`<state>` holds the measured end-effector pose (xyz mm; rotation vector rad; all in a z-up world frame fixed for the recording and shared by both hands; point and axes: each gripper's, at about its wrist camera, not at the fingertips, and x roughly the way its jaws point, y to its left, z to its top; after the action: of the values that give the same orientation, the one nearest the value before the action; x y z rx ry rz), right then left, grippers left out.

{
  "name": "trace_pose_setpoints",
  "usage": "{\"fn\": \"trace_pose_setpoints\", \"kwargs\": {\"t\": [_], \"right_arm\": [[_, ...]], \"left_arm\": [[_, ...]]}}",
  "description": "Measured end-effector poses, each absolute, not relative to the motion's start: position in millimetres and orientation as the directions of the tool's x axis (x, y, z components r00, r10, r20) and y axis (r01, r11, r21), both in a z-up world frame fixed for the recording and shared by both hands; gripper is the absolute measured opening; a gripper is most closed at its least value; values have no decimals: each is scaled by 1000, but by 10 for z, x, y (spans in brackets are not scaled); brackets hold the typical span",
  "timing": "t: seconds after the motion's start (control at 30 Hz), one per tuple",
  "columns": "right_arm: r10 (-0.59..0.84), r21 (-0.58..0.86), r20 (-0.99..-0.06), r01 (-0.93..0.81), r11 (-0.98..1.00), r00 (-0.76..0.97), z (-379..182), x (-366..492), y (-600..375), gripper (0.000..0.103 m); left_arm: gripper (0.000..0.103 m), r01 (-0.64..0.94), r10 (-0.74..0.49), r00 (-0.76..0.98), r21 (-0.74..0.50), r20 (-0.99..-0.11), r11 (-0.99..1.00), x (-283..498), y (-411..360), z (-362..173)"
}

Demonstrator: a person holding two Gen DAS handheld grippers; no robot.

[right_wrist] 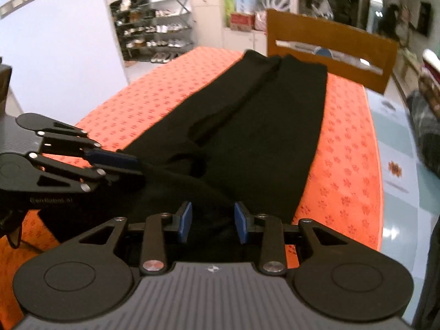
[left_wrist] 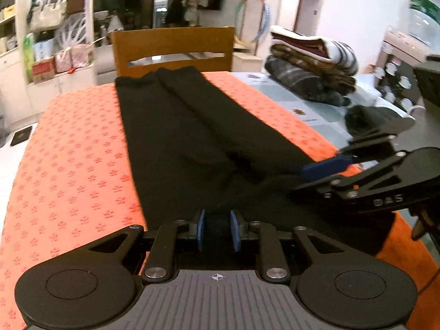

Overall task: Fold clothes
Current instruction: 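Lift the held strip end and fold it over toward the other end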

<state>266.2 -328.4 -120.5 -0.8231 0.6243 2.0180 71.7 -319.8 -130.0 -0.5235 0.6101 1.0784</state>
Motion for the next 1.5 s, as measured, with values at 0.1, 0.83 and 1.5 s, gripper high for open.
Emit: {"fn": "trace_pose_setpoints", "kwargs": {"t": [0.1, 0.83, 1.5], "right_arm": [[538, 126, -725, -851, -510, -430, -1116, 2708, -3350, 38], [561, -225, -748, -660, -717, -355, -1315, 2836, -4471, 41], [554, -142, -727, -700, -700, -406, -552, 2950, -5073, 8]], "left_arm": [[29, -922, 657, 345, -111, -670, 371, 631, -3228, -1227], [37, -832, 622, 313, 108, -717, 544, 486, -4252, -1393], [11, -796, 669, 374, 148, -642, 587, 476, -4913, -669]]}}
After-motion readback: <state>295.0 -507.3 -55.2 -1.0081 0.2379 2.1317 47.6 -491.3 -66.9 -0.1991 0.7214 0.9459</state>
